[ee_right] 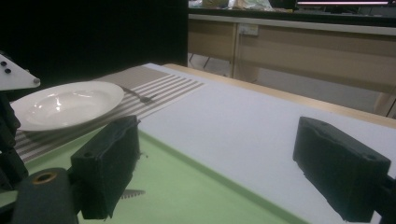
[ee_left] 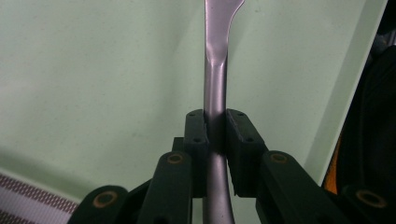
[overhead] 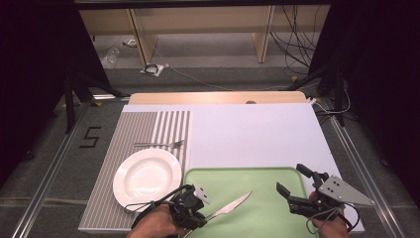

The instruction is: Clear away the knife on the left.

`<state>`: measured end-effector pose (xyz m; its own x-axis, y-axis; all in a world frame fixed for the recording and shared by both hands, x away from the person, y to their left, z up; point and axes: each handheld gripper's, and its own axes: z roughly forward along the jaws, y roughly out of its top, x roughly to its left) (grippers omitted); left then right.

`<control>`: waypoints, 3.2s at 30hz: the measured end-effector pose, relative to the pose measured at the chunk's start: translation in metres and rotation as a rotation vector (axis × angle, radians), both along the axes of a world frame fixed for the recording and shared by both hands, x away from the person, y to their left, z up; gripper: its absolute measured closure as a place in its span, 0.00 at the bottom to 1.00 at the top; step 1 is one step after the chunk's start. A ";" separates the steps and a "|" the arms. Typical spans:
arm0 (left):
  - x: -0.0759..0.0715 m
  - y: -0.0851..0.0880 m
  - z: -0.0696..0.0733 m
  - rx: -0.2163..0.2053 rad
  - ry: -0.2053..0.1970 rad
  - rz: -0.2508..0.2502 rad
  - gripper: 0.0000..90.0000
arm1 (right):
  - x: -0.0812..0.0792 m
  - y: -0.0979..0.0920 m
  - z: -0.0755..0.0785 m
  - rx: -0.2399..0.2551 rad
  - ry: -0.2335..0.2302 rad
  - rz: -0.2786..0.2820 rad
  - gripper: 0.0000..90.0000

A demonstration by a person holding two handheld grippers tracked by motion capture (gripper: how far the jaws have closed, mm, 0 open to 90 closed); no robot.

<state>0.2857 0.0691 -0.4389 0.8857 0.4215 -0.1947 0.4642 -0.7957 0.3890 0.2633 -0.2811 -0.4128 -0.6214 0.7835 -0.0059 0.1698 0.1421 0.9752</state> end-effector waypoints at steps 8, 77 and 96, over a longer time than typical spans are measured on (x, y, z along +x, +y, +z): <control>-0.002 -0.010 -0.007 0.016 0.027 -0.018 0.88 | 0.000 0.000 0.000 -0.004 -0.001 0.003 0.17; -0.033 -0.048 -0.020 -0.071 -0.110 -0.090 0.99 | 0.000 0.000 0.001 -0.004 -0.008 0.007 0.17; -0.031 -0.049 -0.028 -0.032 -0.125 -0.089 0.99 | 0.000 0.001 0.000 0.001 -0.002 0.010 0.17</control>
<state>0.2550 0.0198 -0.4666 0.9375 0.3353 -0.0928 0.3385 -0.8180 0.4650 0.2631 -0.2805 -0.4124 -0.6290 0.7774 -0.0061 0.1669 0.1426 0.9756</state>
